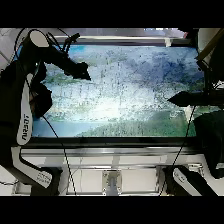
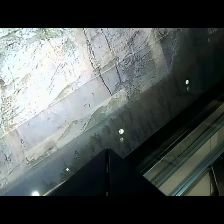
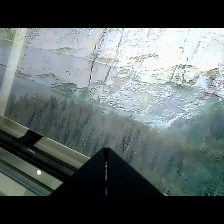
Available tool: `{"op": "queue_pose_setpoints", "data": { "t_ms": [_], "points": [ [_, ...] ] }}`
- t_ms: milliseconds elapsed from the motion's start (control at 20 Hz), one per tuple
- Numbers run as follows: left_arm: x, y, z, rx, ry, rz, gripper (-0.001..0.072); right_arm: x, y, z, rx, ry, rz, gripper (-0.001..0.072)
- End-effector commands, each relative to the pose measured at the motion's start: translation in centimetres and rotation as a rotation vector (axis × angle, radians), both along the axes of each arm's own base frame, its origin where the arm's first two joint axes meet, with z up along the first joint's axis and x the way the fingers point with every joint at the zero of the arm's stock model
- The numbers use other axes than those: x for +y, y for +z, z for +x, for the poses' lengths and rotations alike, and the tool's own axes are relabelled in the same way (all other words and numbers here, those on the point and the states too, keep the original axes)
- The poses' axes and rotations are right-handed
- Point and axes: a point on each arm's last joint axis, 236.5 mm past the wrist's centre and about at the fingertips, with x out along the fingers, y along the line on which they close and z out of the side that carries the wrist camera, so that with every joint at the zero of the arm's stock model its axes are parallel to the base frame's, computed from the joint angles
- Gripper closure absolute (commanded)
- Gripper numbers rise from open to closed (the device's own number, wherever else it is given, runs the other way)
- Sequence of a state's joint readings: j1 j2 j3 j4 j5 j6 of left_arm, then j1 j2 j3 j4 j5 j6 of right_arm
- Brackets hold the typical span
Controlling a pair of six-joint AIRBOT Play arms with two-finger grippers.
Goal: Fold the clothes and pants, and hang the long-sleeved shirts on hangers.
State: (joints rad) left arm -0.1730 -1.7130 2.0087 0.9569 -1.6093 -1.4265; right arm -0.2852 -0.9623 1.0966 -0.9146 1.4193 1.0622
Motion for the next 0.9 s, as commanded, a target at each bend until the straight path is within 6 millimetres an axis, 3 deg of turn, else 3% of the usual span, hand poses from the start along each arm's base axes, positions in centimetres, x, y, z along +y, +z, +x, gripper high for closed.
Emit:
{"op": "queue_pose_setpoints", "data": {
  "t_ms": [0, 550, 700, 750, 800, 850],
  "points": [
    [0.0, 0.0, 0.0, 0.0, -0.001, 0.0, 0.0686, 0.0, 0.1, 0.0, -0.001, 0.001, 0.0, 0.0705],
    [0.0, 0.0, 0.1, -0.004, 0.001, -0.001, 0.0686, 0.0, 0.1, 0.1, -0.005, -0.002, 0.0, 0.0705],
    [-0.2, -0.3, 1.4, -0.043, 0.016, -0.009, 0.0682, -0.5, 0.5, 1.4, -0.053, -0.039, -0.008, 0.0705],
    [0.7, -1.1, 2.6, -0.111, -0.012, 0.038, 0.0675, -0.8, 0.8, 2.1, -0.081, -0.06, -0.012, 0.0705],
    [3.2, -2.1, 5.1, -0.17, 0.067, 0.133, 0.0564, -1.2, 1.1, 2.9, -0.113, -0.085, -0.018, 0.0705],
    [6.6, -2.6, 7.7, -0.226, 0.189, 0.238, 0.0265, -1.6, 1.4, 3.7, -0.143, -0.108, -0.024, 0.0705]
  ]
}}
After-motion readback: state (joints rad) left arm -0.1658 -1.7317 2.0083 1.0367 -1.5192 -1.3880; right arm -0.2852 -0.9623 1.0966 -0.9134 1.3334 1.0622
